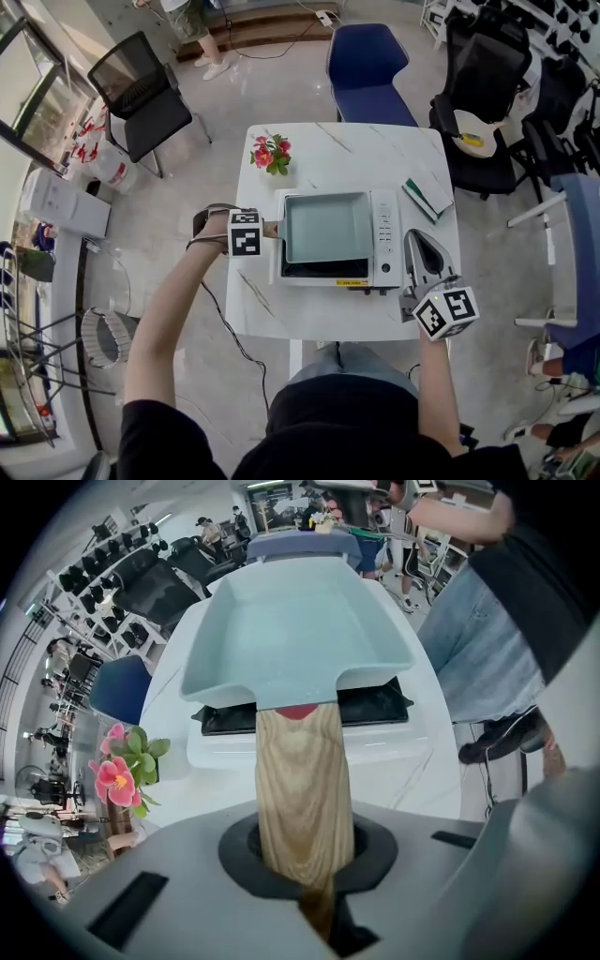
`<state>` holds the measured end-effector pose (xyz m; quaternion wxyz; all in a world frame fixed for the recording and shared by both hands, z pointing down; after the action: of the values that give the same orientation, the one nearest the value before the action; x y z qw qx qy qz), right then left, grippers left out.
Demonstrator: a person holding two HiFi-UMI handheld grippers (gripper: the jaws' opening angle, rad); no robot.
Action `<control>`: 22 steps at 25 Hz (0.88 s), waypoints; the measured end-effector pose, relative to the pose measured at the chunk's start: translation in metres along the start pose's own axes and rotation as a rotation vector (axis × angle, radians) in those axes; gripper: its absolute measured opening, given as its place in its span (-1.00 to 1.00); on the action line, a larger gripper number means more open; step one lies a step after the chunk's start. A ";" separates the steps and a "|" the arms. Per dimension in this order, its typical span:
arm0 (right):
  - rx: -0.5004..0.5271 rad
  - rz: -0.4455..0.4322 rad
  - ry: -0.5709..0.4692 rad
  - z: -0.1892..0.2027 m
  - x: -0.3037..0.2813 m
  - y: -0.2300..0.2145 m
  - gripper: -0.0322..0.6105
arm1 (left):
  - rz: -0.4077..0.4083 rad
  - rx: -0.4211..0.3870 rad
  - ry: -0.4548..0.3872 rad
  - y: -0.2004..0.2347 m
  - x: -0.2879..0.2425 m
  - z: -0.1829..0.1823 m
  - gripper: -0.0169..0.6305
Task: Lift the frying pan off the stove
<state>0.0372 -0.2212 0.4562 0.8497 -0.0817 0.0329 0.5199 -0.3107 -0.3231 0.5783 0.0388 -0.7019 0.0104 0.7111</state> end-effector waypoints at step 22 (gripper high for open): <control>-0.044 -0.002 0.004 0.016 0.005 -0.010 -0.89 | -0.055 0.034 -0.047 -0.007 0.004 0.002 -0.90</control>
<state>0.0482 -0.2182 0.4725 0.8481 -0.1013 0.0231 0.5195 -0.3120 -0.3155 0.5750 0.0704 -0.6841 0.0023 0.7260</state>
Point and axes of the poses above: the fingertips, and each gripper's own axes: x backward along the fingers, y to its left, z out of its underside, the point moved 8 cm from there along x, backward along the fingers, and after that the axes turned 10 degrees about x, right-handed, at the moved point
